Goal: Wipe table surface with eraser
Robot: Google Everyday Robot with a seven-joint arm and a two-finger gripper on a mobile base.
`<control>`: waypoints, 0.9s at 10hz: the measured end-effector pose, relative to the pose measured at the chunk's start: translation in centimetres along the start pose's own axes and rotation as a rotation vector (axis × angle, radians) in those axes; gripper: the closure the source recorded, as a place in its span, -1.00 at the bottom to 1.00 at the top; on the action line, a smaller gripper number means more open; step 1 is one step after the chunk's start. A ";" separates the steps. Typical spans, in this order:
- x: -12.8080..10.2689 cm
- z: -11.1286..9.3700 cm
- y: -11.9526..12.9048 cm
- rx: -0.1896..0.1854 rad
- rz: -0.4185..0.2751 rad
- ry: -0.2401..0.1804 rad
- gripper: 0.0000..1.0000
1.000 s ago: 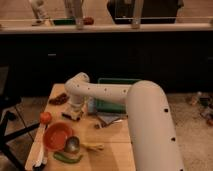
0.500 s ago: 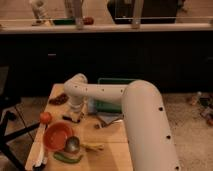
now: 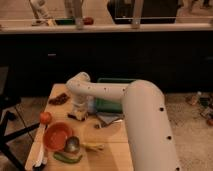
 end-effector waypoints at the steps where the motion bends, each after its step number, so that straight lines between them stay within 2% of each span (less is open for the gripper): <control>1: -0.3 -0.3 -0.5 0.006 0.004 0.003 0.99; 3: -1.5 -0.4 -0.8 0.008 -0.015 0.012 0.99; 6: -4.2 0.0 0.4 0.004 -0.087 0.027 0.99; 9: -3.6 0.3 2.3 -0.003 -0.142 0.046 0.99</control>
